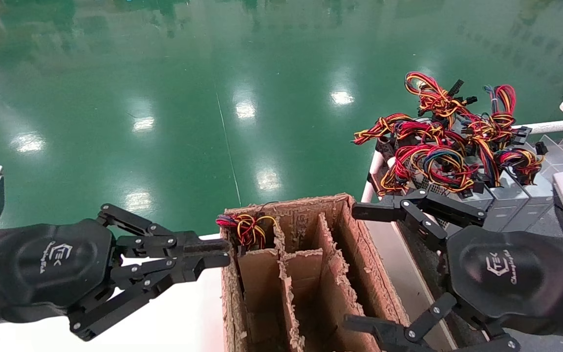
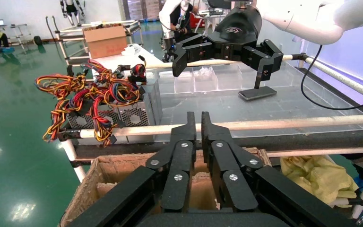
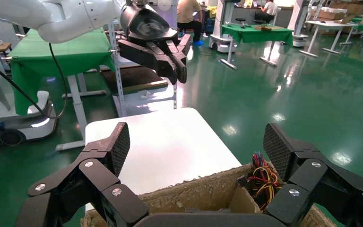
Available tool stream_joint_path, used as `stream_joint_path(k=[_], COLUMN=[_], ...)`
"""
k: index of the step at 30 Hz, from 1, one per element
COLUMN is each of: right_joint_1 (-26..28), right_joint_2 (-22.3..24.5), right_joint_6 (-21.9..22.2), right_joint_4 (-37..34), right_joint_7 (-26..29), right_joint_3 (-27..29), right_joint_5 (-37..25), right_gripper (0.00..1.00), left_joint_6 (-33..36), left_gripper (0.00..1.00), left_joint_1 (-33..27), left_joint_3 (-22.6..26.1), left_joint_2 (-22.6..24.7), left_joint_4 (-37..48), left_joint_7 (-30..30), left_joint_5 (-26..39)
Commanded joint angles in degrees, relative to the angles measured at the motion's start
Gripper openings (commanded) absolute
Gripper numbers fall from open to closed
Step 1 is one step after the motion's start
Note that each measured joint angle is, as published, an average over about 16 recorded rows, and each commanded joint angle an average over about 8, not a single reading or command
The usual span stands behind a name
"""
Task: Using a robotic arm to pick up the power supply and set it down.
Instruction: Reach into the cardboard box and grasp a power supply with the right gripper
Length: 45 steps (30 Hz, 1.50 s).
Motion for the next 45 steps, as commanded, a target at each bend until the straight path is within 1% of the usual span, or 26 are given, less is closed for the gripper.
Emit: stream_joint_path(k=[1,7,16,23,27,31,35,40,44,45], right_joint_1=[0.0,0.2,1.9,2.4,3.9,6.4,9.1,12.3,13.9,14.2], right_joint_2=[0.0,-0.5,-2.6,-3.2,-4.9,-8.3,-13.2,-20.3,-25.6,-26.8], right_joint_6=[0.0,0.6,3.2,4.1,6.7,10.7,13.9,17.0,18.7,19.0], right_joint_4=[0.0,-0.3,-1.5,-1.9,-2.2,-2.8,-4.6,-10.1,-16.0,-17.5], right_joint_7=[0.0,0.2,2.6,3.3,5.3,8.8,11.6,13.5,12.7,12.1], right_joint_3=[0.0,-0.5,-3.0,-3.9,-6.0,-9.2,-12.8,-16.5,-17.8,-17.9], right_joint_5=[0.1,-1.0,-5.0,-6.7,-10.9,-17.1,-23.1,-28.7,-30.1,-30.2], right_gripper=[1.00,1.00,1.00,1.00,1.00,1.00,1.00,1.00,1.00,0.90], left_joint_6=[0.0,0.0,0.0,0.0,0.0,0.0,0.0,0.0,0.0,0.0], left_gripper=[1.00,1.00,1.00,1.00,1.00,1.00,1.00,1.00,1.00,1.00], left_joint_1=[0.0,0.0,0.0,0.0,0.0,0.0,0.0,0.0,0.0,0.0], left_joint_3=[0.0,0.0,0.0,0.1,0.1,0.1,0.1,0.1,0.1,0.2], left_joint_2=[0.0,0.0,0.0,0.0,0.0,0.0,0.0,0.0,0.0,0.0], left_joint_4=[0.0,0.0,0.1,0.1,0.1,0.1,0.1,0.1,0.1,0.1], left_joint_7=[0.0,0.0,0.0,0.0,0.1,0.1,0.1,0.1,0.1,0.1], left_joint_5=[0.0,0.0,0.0,0.0,0.0,0.0,0.0,0.0,-0.1,-0.1])
